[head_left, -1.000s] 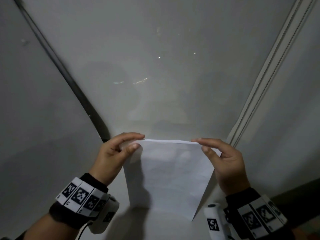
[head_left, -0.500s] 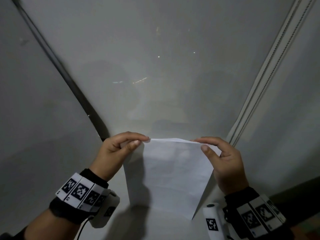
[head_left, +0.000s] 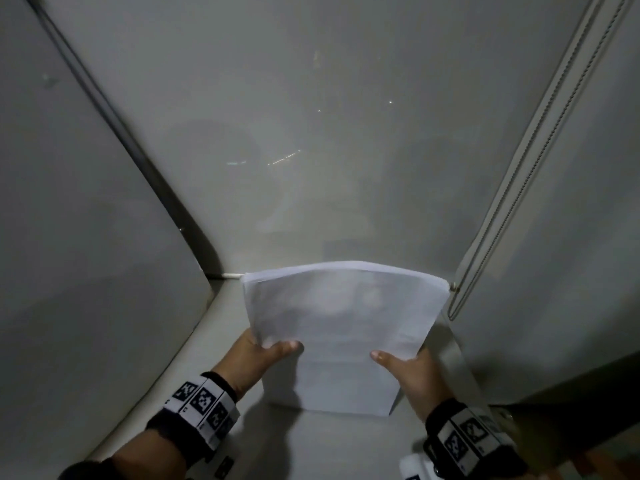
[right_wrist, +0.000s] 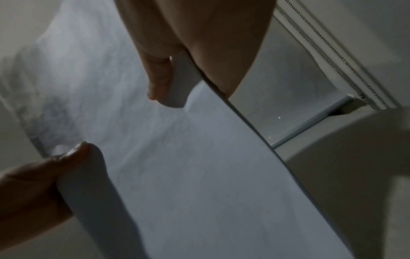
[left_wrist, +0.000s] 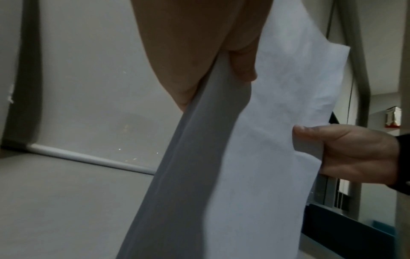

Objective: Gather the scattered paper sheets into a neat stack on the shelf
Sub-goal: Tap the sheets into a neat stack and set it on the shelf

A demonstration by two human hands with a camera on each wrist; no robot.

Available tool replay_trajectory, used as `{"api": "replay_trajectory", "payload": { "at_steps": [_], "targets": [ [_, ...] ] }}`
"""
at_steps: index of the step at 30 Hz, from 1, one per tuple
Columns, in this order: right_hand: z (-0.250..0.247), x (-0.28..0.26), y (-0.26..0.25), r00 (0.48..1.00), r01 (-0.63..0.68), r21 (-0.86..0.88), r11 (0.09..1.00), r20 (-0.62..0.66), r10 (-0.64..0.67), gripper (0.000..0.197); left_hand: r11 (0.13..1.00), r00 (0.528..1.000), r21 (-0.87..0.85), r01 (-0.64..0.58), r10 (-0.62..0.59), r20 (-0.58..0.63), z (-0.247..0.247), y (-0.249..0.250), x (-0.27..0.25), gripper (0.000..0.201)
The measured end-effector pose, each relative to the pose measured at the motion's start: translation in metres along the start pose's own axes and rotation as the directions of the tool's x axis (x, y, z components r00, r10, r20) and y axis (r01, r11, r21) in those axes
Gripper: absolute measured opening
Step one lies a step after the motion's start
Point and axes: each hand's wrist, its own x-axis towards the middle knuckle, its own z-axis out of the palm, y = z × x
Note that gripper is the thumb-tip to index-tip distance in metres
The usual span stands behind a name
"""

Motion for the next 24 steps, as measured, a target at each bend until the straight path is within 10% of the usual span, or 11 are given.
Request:
{"api": "replay_trajectory", "payload": {
  "at_steps": [24],
  "targets": [
    [0.009, 0.001, 0.029, 0.986, -0.155, 0.036, 0.987, -0.064, 0.157, 0.039, 0.995, 0.997, 0.066, 0.072, -0.071, -0.023, 0.003, -0.042, 0.008, 0.077]
  ]
}}
